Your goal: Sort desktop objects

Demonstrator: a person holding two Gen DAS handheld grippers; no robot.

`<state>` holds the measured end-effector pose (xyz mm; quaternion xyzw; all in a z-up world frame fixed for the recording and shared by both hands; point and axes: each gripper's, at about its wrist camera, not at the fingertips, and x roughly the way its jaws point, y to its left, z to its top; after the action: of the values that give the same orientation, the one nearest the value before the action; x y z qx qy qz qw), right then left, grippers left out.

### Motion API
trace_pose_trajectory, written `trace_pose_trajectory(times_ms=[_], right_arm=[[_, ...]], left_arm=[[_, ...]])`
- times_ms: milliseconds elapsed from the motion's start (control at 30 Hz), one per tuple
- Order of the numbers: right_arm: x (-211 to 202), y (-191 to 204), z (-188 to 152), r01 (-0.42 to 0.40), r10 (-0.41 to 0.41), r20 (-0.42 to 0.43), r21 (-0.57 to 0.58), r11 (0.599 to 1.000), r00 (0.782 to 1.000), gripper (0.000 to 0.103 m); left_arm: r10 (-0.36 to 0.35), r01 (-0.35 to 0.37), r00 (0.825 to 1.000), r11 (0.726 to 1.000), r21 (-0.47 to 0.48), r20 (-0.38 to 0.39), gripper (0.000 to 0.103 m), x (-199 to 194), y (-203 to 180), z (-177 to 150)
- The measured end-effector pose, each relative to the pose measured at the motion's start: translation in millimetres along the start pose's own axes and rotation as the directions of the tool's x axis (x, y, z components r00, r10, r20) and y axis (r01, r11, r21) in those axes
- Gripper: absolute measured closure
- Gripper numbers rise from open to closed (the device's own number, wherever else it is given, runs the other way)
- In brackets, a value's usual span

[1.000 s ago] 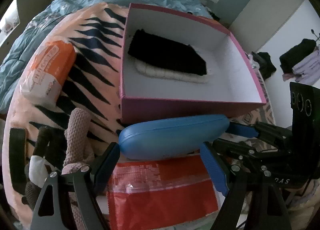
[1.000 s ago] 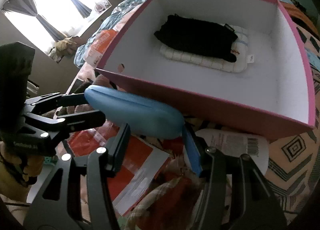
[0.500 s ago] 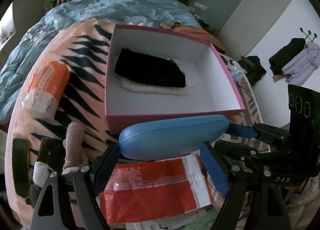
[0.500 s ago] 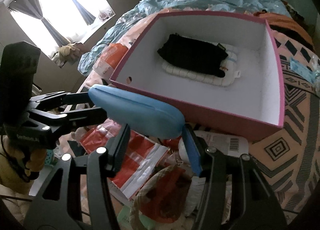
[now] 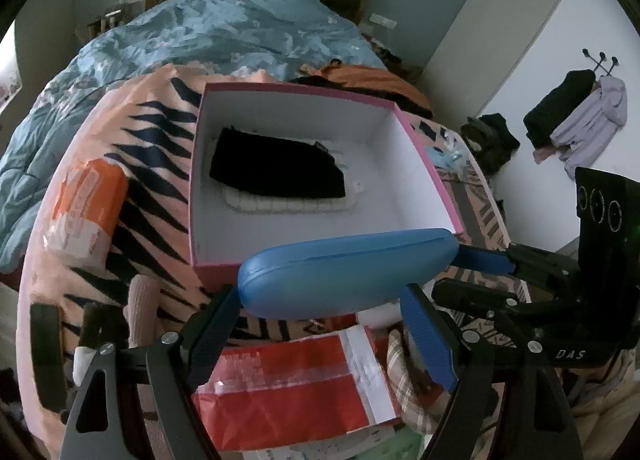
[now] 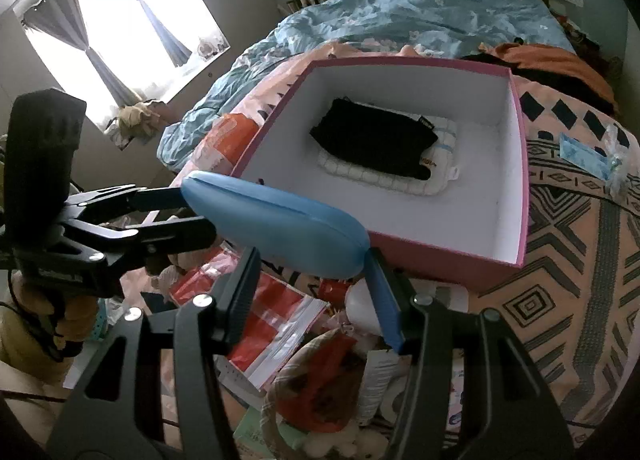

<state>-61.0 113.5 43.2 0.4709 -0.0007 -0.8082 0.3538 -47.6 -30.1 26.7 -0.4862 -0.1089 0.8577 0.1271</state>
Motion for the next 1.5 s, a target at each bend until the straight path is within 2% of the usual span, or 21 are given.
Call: trace_pose_trajectory(times_ms=[833, 1500], right_arm=[[-5.9, -7.4, 27.9, 0.003, -0.002, 0.044, -0.018, 1.0, 0.999, 0.046], [7.9, -18.2, 37.3, -0.023, 0.023, 0.019, 0.003, 1.0, 1.0, 0.046]], left_arm=[[0.009, -0.01, 1.0, 1.0, 0.028, 0.025, 0.02, 3.9, -2.8, 26.0], [0.014, -0.014, 1.0, 1.0, 0.0, -0.014, 0.02, 21.9, 10.0, 40.1]])
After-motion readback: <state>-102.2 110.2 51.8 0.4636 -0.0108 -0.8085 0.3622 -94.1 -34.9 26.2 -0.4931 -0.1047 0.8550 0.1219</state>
